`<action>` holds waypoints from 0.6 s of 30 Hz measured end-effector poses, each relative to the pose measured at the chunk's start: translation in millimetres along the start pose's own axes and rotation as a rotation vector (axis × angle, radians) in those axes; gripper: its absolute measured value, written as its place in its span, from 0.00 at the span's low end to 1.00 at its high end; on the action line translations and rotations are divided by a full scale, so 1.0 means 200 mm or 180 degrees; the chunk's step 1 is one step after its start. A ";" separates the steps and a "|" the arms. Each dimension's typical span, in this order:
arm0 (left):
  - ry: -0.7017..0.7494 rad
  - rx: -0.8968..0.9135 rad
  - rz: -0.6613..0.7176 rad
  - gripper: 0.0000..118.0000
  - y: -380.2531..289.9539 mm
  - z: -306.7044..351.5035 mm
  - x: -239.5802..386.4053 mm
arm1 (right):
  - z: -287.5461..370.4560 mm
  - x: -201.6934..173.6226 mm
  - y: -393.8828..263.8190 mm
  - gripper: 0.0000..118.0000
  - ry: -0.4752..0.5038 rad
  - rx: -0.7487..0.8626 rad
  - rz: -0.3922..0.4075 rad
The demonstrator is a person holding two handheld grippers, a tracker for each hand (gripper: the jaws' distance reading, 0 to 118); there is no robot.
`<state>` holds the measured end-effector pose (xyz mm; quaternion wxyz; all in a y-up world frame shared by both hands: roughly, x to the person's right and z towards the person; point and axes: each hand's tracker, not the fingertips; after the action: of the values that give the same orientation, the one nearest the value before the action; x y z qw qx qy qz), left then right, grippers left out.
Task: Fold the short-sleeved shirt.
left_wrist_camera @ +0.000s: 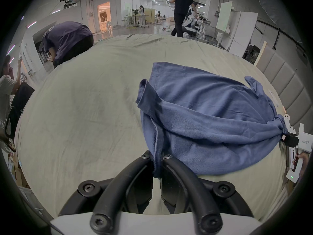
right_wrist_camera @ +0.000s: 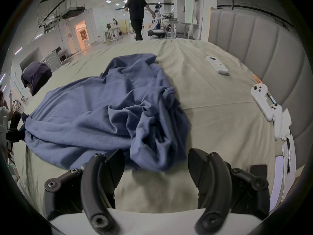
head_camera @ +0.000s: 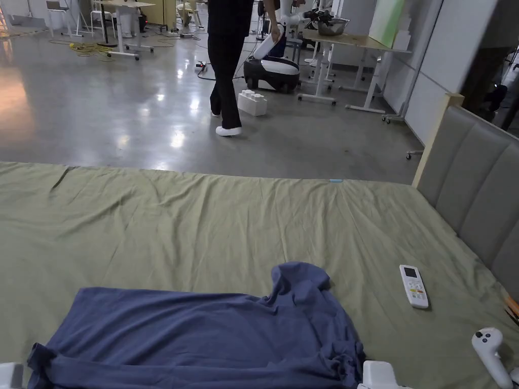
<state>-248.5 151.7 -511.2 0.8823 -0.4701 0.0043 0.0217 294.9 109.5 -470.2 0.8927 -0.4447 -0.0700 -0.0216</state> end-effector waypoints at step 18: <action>-0.0102 0.0241 0.0094 0.06 0.00 0.08 -0.01 | 0.11 -0.06 0.00 0.07 0.0165 0.0104 -0.0026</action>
<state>-250.2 163.9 -502.1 0.8990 -0.4359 -0.0020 0.0421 280.9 126.9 -459.9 0.9012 -0.4291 -0.0490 -0.0356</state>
